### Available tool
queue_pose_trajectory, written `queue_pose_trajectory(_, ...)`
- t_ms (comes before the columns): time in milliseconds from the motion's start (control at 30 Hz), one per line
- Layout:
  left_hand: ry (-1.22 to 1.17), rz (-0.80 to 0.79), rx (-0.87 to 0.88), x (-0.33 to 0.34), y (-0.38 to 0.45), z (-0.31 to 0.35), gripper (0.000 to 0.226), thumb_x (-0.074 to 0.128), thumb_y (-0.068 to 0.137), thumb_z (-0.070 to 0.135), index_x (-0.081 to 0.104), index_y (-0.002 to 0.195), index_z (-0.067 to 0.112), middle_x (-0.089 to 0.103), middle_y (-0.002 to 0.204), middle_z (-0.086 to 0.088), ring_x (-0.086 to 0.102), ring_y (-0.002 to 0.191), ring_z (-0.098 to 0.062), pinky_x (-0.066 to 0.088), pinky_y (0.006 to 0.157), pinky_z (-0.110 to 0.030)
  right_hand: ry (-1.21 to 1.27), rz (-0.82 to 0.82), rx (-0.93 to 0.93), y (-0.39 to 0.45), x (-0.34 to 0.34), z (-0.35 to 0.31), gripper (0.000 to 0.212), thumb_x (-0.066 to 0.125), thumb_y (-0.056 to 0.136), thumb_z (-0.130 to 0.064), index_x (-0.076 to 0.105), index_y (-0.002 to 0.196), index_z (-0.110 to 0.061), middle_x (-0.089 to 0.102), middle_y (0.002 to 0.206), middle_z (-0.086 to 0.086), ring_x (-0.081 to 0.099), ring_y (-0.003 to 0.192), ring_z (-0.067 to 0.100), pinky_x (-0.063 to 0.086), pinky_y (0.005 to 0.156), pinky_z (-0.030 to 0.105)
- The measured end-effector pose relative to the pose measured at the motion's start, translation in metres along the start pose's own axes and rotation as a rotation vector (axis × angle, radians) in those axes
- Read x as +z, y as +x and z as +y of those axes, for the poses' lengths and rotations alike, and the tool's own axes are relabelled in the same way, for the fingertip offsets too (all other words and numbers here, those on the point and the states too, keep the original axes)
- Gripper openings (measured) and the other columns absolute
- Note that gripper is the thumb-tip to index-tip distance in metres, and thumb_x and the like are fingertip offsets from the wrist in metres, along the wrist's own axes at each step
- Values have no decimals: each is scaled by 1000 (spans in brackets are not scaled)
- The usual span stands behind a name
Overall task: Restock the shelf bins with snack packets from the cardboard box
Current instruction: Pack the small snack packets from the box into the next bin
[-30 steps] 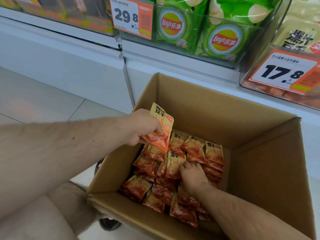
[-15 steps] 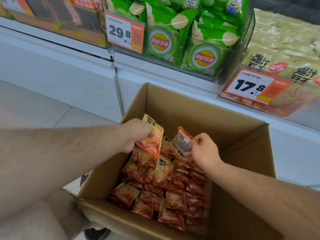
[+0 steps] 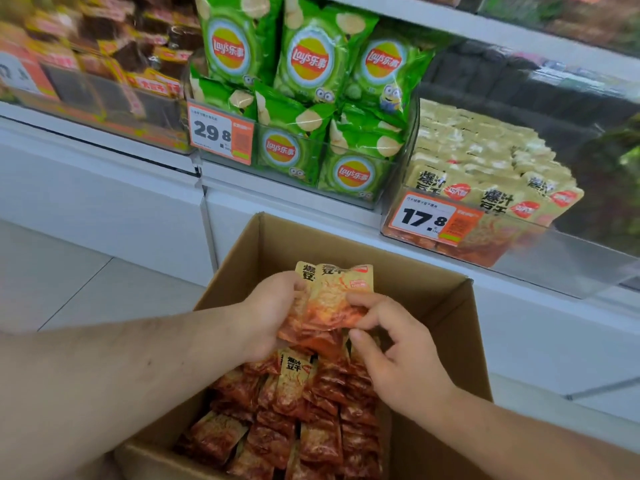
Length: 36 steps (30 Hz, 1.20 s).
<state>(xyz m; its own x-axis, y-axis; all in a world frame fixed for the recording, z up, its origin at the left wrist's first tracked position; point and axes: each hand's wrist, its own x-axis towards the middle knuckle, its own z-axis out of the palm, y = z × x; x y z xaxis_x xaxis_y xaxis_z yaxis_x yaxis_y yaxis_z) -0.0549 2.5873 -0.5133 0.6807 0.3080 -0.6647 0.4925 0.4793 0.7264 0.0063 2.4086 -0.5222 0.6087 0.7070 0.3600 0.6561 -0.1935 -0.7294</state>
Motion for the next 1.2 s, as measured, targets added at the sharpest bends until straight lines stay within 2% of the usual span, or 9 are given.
queue_pose_trajectory(100,-14,-140,30,8,-5,-2,37,56,94,43,74,106,12,76,99,-8,72,92,-27,52,97,-43,-38,-53,-69,0,-3,0,9,64,85,-24,57,82,-29,59,123,-22,54,121,-1,44,101,21)
queue_pose_trajectory(200,15,-221,128,15,-7,0,32,65,91,32,69,118,14,73,111,-14,68,107,-32,46,104,-53,-64,-120,-124,3,-14,-3,2,64,82,-23,63,81,-21,60,124,-17,56,119,3,48,98,34)
queue_pose_trajectory(300,26,-255,220,22,-11,9,31,63,93,21,65,123,14,73,112,-13,69,106,-32,50,99,-50,-26,-117,-95,8,-34,-12,11,69,74,-14,67,84,-18,60,121,-14,61,84,3,48,80,16)
queue_pose_trajectory(433,104,-256,365,34,-21,27,30,62,93,14,61,123,16,74,110,-9,71,101,-29,55,88,-45,53,148,340,30,-64,-21,32,82,77,-24,59,97,-30,61,88,-11,53,65,5,40,61,13)
queue_pose_trajectory(533,158,-274,450,49,-29,38,32,64,90,11,60,121,19,75,108,-6,72,97,-25,56,81,-40,316,-22,616,48,-86,-27,38,80,79,-32,61,112,-29,68,100,-7,56,64,-1,41,61,21)
queue_pose_trajectory(700,275,-351,563,83,-34,46,33,62,91,8,57,119,26,75,107,4,71,101,-17,56,85,-33,377,-158,557,53,-121,-30,15,72,87,-11,69,100,-17,68,71,-11,45,50,6,37,49,20)
queue_pose_trajectory(933,492,-436,728,135,-32,71,32,60,95,15,52,113,40,70,107,24,63,108,1,48,99,-26,440,-91,550,58,-178,-14,26,72,84,-5,70,109,-11,74,100,8,51,55,5,33,50,22)
queue_pose_trajectory(1100,656,-441,863,173,-34,92,27,62,94,23,49,104,44,64,104,30,59,99,15,47,86,-9,460,-18,528,59,-213,-5,19,68,86,0,69,104,-5,69,92,14,47,55,12,35,49,22)
queue_pose_trajectory(1200,789,-242,1010,195,-34,100,22,65,92,35,50,107,40,62,106,22,62,97,2,51,89,-26,397,100,505,64,-236,-3,13,68,84,4,69,93,-4,69,81,13,50,54,14,37,49,23)
